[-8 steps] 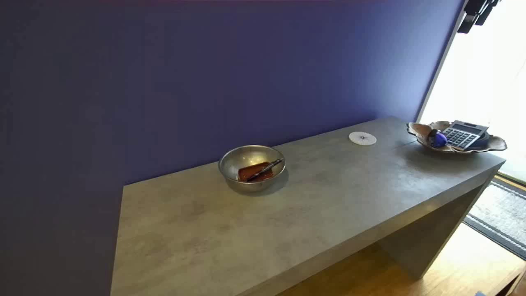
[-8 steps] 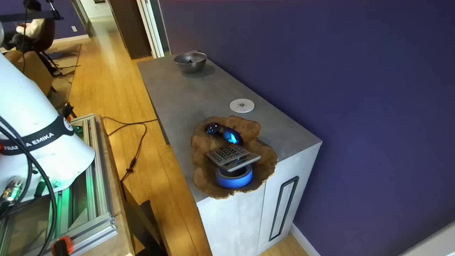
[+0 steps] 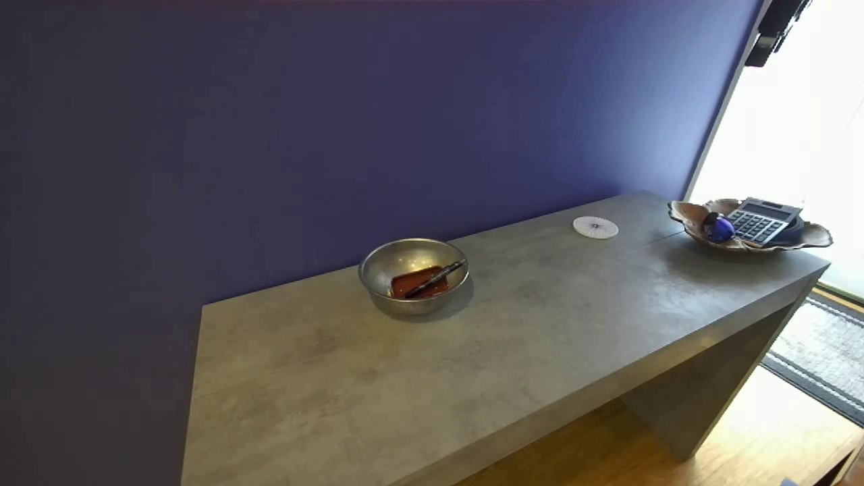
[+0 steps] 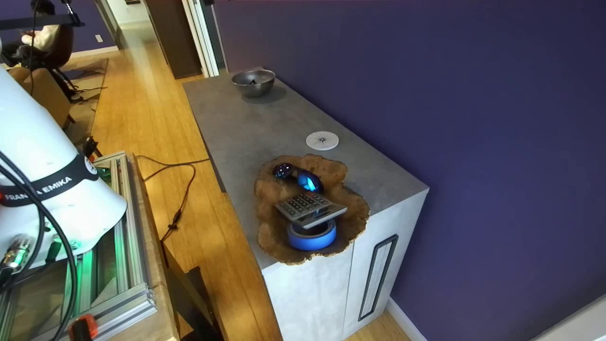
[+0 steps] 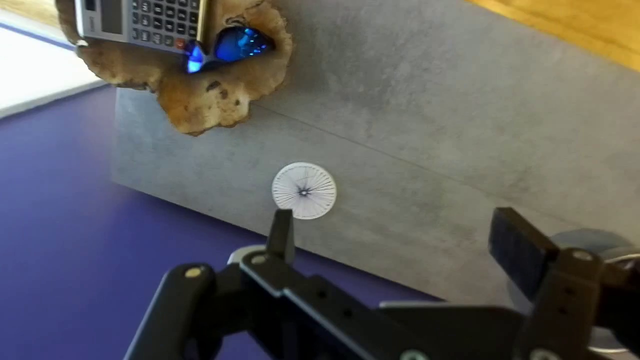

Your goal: Put the pen from the silver bowl on the white coaster

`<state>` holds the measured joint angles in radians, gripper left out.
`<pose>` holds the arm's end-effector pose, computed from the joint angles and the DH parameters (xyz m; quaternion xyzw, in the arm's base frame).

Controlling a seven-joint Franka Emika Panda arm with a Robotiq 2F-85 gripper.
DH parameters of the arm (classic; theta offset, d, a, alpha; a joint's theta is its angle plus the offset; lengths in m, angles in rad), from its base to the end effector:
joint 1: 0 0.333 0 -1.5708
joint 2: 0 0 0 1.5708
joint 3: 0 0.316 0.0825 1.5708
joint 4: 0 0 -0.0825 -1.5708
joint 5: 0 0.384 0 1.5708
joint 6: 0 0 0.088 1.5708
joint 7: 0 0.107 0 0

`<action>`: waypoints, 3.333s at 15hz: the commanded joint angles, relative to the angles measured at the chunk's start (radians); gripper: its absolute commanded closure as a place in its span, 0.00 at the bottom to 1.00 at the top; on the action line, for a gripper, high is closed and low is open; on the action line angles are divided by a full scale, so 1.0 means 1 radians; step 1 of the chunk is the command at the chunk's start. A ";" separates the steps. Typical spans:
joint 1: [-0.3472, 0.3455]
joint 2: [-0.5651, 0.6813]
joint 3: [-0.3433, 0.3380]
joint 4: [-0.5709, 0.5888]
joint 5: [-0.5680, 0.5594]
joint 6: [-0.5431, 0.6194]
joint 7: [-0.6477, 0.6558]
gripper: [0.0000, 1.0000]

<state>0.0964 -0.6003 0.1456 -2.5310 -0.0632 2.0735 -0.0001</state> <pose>0.3702 0.0912 0.4869 0.9875 0.1237 0.0754 0.0617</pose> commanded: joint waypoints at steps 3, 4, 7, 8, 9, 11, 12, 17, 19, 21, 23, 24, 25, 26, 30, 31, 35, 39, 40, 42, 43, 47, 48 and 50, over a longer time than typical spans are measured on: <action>0.214 0.197 0.135 0.009 0.078 0.141 -0.014 0.00; 0.241 0.254 0.164 0.020 0.070 0.188 -0.018 0.00; 0.269 0.448 0.253 0.097 -0.027 0.317 -0.016 0.00; 0.270 0.505 0.275 0.134 -0.071 0.337 -0.017 0.00; 0.271 0.565 0.295 0.169 -0.123 0.356 -0.015 0.00; 0.278 0.689 0.317 0.272 -0.265 0.356 0.001 0.00; 0.290 0.749 0.314 0.329 -0.345 0.346 0.003 0.00; 0.321 0.794 0.282 0.362 -0.356 0.353 -0.015 0.00; 0.322 0.811 0.280 0.378 -0.357 0.351 -0.021 0.00; 0.318 0.802 0.276 0.362 -0.352 0.369 -0.016 0.00; 0.334 0.870 0.262 0.418 -0.384 0.386 -0.023 0.00; 0.340 0.912 0.259 0.454 -0.383 0.393 -0.040 0.00; 0.350 0.970 0.253 0.510 -0.385 0.391 -0.058 0.00; 0.359 1.013 0.248 0.557 -0.376 0.383 -0.076 0.00; 0.432 1.191 0.196 0.790 -0.402 0.338 -0.160 0.00; 0.449 1.226 0.171 0.847 -0.414 0.318 -0.180 0.00; 0.472 1.362 0.096 1.069 -0.395 0.272 -0.200 0.00; 0.456 1.345 0.094 1.030 -0.373 0.305 -0.205 0.00; 0.458 1.352 0.093 1.039 -0.372 0.304 -0.206 0.00; 0.447 1.377 0.093 1.052 -0.363 0.310 -0.217 0.00; 0.442 1.387 0.090 1.061 -0.362 0.317 -0.221 0.00; 0.419 1.412 0.094 1.077 -0.351 0.330 -0.243 0.02; 0.416 1.418 0.097 1.082 -0.347 0.325 -0.248 0.06; 0.419 1.431 0.095 1.088 -0.347 0.313 -0.252 0.17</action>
<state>0.5135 0.7953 0.2385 -1.4833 -0.4376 2.3989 -0.2177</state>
